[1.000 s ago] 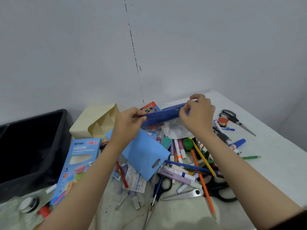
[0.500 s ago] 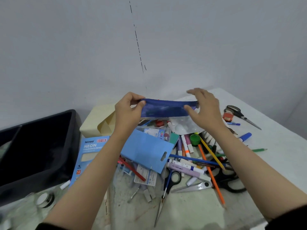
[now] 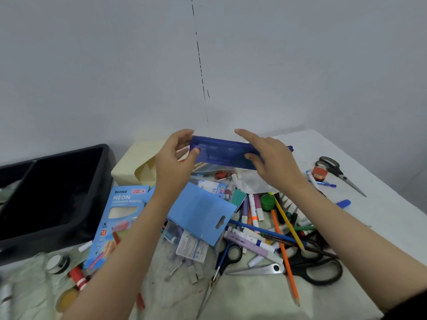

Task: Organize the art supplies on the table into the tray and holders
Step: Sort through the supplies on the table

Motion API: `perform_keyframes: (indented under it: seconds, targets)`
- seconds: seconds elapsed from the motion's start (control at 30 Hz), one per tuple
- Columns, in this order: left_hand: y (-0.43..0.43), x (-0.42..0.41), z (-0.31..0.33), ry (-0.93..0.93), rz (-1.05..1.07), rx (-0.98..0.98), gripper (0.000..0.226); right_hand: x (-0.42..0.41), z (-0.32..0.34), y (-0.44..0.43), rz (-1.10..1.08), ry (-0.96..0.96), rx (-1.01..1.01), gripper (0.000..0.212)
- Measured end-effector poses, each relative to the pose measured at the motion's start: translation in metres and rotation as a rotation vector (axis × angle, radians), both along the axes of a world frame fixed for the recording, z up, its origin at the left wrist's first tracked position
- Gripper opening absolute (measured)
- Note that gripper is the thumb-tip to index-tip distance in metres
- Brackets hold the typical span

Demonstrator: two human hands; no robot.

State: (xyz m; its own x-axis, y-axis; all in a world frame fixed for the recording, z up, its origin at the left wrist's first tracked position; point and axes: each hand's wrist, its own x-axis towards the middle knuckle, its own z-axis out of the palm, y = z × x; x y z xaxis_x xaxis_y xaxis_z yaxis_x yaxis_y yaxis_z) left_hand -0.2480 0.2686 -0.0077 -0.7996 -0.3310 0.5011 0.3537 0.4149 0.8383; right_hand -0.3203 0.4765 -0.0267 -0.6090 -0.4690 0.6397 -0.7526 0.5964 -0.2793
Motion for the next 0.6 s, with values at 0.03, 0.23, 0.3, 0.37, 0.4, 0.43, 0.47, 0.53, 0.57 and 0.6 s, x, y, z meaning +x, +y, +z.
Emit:
perform_keyframes:
  seconds: [0.03, 0.23, 0.3, 0.37, 0.4, 0.43, 0.47, 0.53, 0.57, 0.6]
  targets:
    - [0.000, 0.001, -0.002, 0.013, 0.004, 0.017, 0.040, 0.001, 0.002, 0.000, 0.002, 0.006, -0.025, 0.055]
    - [0.002, 0.017, -0.007, -0.017, -0.080, 0.150, 0.034, 0.015, 0.023, -0.022, 0.143, -0.309, -0.320, 0.045]
    - [0.000, 0.024, -0.007, -0.018, -0.211, 0.225, 0.022, 0.025, 0.031, -0.035, 0.202, -0.393, -0.384, 0.043]
    - [-0.002, 0.033, -0.005, -0.033, -0.283, 0.332, 0.017, 0.034, 0.034, -0.051, 0.237, -0.452, -0.416, 0.041]
    - [-0.006, 0.038, -0.003, -0.035, -0.284, 0.379, 0.017, 0.039, 0.035, -0.059, 0.255, -0.479, -0.426, 0.039]
    - [-0.010, 0.043, -0.001, -0.035, -0.262, 0.408, 0.019, 0.043, 0.035, -0.069, 0.275, -0.506, -0.431, 0.038]
    - [-0.016, 0.049, 0.000, -0.033, -0.236, 0.417, 0.021, 0.047, 0.036, -0.077, 0.295, -0.527, -0.430, 0.037]
    - [-0.034, 0.060, 0.001, -0.030, -0.203, 0.413, 0.027, 0.055, 0.034, -0.095, 0.335, -0.568, -0.423, 0.036]
    - [-0.045, 0.066, 0.000, -0.038, -0.192, 0.415, 0.030, 0.059, 0.033, -0.104, 0.358, -0.602, -0.421, 0.035]
    - [-0.056, 0.072, 0.000, -0.057, -0.181, 0.420, 0.032, 0.063, 0.031, -0.114, 0.387, -0.642, -0.419, 0.033]
